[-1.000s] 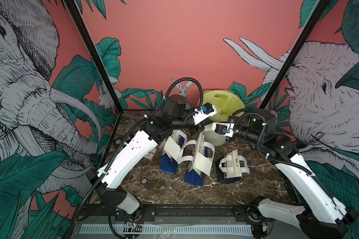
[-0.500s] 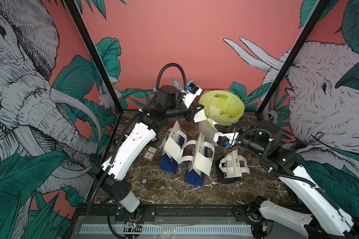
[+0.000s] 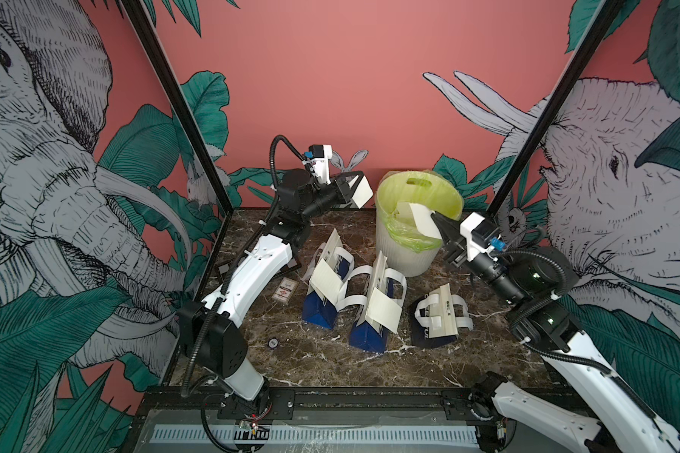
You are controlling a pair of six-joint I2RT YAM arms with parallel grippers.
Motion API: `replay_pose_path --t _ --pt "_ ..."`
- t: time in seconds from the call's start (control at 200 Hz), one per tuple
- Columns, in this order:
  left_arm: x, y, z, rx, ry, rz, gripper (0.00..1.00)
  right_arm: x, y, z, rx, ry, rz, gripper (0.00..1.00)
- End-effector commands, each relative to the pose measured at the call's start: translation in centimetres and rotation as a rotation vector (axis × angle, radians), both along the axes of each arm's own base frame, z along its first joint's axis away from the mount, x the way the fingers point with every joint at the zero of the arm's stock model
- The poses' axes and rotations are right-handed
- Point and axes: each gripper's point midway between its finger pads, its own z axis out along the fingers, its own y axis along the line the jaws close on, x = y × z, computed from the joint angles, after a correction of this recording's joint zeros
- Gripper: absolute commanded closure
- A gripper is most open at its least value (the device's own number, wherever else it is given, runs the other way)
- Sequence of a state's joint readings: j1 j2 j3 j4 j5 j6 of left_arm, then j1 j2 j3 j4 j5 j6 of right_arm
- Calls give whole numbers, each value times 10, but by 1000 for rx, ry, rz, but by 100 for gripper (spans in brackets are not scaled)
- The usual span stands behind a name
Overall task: Shred takeout receipts and throw away
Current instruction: Shred the takeout receipt.
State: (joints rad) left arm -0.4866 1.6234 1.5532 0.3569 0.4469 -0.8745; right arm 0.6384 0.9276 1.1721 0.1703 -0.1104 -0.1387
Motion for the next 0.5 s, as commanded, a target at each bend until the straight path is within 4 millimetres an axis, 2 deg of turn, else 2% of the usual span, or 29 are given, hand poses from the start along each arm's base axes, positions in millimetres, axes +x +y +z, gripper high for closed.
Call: replay_pose_path --t 0.0,0.04,0.09,0.205,0.25,0.26,0.315,0.41,0.495 --pt "-27 0 59 -345 -9 -150 100 34 -34 28 581 266 -59 100" --pt "-32 -7 60 -357 -12 -164 100 43 -38 27 650 318 -85 100" --pt "-35 -15 58 -355 -9 -169 100 46 -33 31 667 318 -58 100" --pt "-31 -28 54 -370 22 -159 100 57 -36 31 764 361 -59 100" --pt "-28 -34 53 -380 33 -165 100 67 -39 25 780 398 -74 100" --pt "-26 -35 51 -382 38 -166 100 66 -43 34 800 394 -67 100" --pt "-21 -44 49 -406 61 -180 100 82 -49 29 835 448 -67 100" --pt "-7 -58 40 -454 115 -206 100 109 -63 24 960 517 35 100" --pt "2 -67 35 -471 136 -220 100 121 -71 23 1021 520 97 100"
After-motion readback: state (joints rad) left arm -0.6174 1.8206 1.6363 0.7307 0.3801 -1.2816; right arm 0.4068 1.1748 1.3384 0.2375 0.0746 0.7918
